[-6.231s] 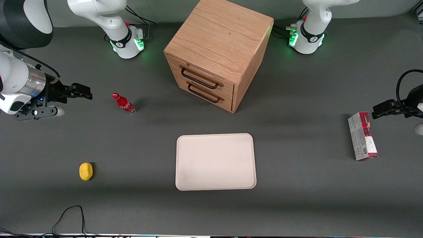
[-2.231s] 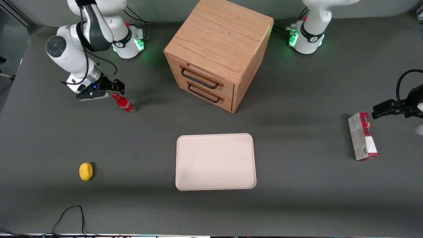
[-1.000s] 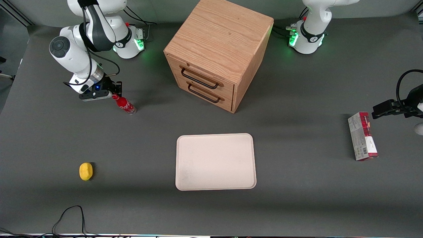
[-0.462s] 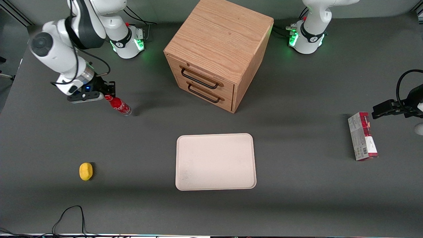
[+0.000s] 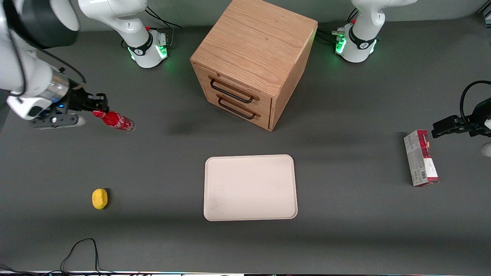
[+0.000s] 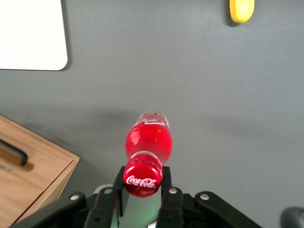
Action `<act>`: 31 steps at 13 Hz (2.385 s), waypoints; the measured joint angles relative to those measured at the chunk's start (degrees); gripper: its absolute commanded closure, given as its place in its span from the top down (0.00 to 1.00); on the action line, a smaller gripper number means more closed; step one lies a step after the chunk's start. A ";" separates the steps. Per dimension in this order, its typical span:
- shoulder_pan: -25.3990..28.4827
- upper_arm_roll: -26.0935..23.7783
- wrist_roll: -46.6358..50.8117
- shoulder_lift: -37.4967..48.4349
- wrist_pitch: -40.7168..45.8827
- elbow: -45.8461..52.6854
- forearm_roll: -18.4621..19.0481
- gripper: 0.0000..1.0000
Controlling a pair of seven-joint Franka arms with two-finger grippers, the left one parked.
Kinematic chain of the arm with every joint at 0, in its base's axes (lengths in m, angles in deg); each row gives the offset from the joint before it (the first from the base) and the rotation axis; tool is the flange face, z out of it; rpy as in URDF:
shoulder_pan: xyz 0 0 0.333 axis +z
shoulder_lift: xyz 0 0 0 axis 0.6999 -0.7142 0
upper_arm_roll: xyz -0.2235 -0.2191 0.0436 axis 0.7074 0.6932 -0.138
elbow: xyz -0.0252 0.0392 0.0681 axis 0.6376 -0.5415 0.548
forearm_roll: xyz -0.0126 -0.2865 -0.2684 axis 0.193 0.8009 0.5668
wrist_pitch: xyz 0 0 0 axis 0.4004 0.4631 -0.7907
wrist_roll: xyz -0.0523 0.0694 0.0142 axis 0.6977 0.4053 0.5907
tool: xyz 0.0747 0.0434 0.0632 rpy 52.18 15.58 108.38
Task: Place coke bottle on tray
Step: 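Carry the held bottle with the right gripper onto the cream tray's corner, then lower the bottle upright onto the tray and open the right gripper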
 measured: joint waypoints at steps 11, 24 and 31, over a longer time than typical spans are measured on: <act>7.26 -3.58 25.54 -32.49 1.80 35.74 -0.06 0.00; 12.63 -7.51 39.80 -49.58 -22.79 41.46 2.59 0.00; 13.63 -7.49 39.80 -51.16 -24.95 42.00 4.22 0.84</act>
